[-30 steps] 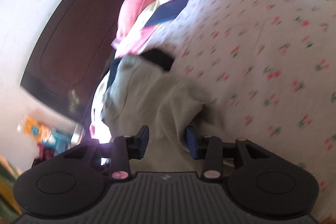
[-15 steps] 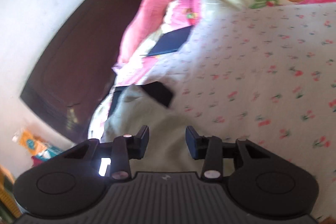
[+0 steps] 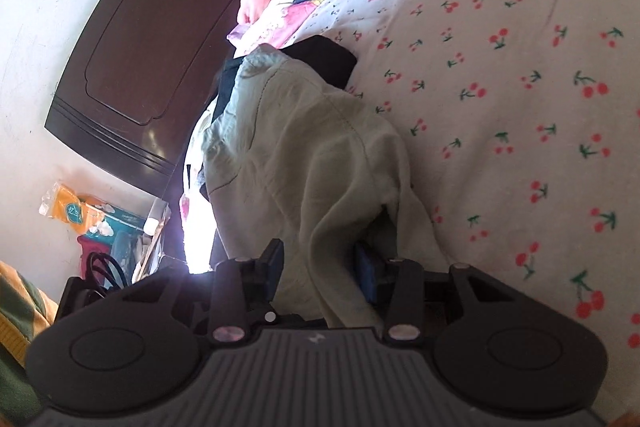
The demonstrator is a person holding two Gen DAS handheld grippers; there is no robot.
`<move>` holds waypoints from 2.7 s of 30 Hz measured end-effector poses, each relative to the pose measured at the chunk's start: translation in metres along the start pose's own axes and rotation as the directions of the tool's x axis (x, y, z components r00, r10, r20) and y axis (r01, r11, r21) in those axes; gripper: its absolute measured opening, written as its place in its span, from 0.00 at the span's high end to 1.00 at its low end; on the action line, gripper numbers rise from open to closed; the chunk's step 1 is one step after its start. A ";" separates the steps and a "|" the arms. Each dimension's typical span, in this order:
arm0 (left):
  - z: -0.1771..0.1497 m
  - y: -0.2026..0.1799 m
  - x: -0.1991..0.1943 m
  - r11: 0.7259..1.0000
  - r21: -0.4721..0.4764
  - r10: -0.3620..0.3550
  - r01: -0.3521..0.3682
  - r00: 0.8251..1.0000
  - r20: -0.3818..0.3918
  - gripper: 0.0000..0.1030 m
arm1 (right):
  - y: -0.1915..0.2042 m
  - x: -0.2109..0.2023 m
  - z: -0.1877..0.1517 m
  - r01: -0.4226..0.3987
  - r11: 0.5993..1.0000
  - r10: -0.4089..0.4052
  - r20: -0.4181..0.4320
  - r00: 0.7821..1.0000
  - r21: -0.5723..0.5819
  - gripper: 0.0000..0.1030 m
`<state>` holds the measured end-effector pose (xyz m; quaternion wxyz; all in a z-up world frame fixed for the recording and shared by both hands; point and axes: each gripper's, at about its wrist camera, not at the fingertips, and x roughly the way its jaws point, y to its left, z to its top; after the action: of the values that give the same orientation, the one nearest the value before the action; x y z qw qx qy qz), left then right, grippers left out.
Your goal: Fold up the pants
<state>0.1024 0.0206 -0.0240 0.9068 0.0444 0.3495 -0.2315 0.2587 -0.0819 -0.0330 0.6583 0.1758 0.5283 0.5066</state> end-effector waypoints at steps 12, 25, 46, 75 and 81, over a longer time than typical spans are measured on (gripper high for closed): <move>-0.002 -0.001 0.010 1.000 0.011 0.009 -0.009 0.999 -0.041 0.27 | -0.055 -0.050 0.028 0.092 0.944 -0.232 0.440 0.867 0.315 0.62; -0.005 -0.003 0.010 0.999 0.026 0.020 -0.019 0.999 -0.043 0.24 | 0.011 -0.107 -0.092 0.376 0.856 -0.494 0.341 0.800 0.356 0.66; 0.015 -0.097 0.010 0.927 0.376 0.013 -0.015 1.000 0.006 0.22 | 0.038 -0.268 -0.407 0.001 0.448 -0.884 0.443 0.146 0.894 0.63; 0.017 -0.147 0.003 0.876 0.481 -0.018 0.029 0.999 -0.027 0.21 | 0.037 -0.294 -0.360 0.022 0.632 -0.774 0.629 0.070 0.775 0.98; 0.020 -0.140 0.004 0.894 0.446 -0.031 0.042 0.999 -0.033 0.21 | 0.051 -0.301 -0.381 0.019 0.595 -0.804 0.594 0.044 0.804 0.93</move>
<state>0.0541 -0.1097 -0.0005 0.8634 0.2477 0.2991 -0.3220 -0.0773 -0.4327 0.0174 0.8557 0.4677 0.1557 -0.1572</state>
